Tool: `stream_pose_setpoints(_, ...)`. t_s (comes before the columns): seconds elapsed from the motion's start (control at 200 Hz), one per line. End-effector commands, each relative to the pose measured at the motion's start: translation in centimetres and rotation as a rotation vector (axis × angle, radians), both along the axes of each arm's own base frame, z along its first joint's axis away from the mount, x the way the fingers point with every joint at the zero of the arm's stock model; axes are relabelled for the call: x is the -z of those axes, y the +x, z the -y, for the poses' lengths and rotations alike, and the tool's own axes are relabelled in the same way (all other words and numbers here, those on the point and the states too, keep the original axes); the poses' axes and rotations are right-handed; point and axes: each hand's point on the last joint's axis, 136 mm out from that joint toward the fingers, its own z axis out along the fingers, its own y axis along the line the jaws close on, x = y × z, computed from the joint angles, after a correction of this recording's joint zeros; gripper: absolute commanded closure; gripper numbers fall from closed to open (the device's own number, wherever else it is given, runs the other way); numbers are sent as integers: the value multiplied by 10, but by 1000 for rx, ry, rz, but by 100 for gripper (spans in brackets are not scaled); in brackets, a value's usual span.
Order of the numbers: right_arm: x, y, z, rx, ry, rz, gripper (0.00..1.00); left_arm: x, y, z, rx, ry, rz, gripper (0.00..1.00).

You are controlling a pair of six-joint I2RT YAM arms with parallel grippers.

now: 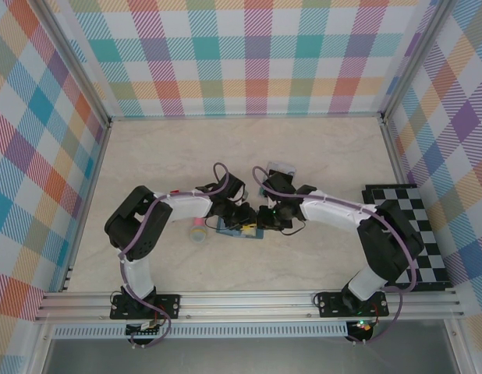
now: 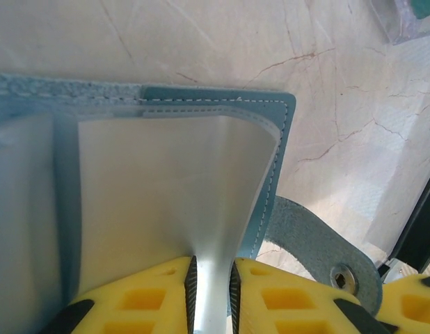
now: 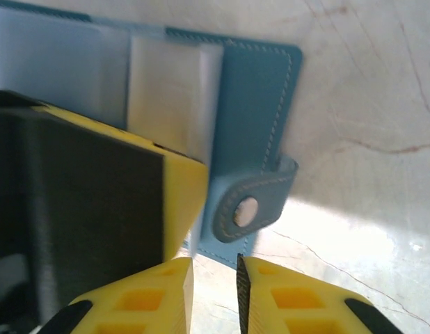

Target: Take the credit cards out of the card holder

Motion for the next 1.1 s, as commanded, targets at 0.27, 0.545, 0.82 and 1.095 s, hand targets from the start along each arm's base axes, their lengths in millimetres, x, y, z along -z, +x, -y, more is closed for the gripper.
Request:
stream_pose_setpoints(0.27, 20, 2, -19, 78, 41, 9, 84, 7, 2, 2, -31, 27, -28, 83)
stream_pose_setpoints(0.545, 26, 10, -26, 71, 36, 17, 82, 2, 2, 3, -30, 21, -26, 83)
stream_pose_setpoints(0.82, 19, 13, -29, 61, 78, 66, 75, 4, 0, 3, -28, 25, -34, 83)
stream_pose_setpoints(1.095, 6, 16, -28, 60, 134, 145, 71, 5, 1, 3, -27, 26, -37, 83)
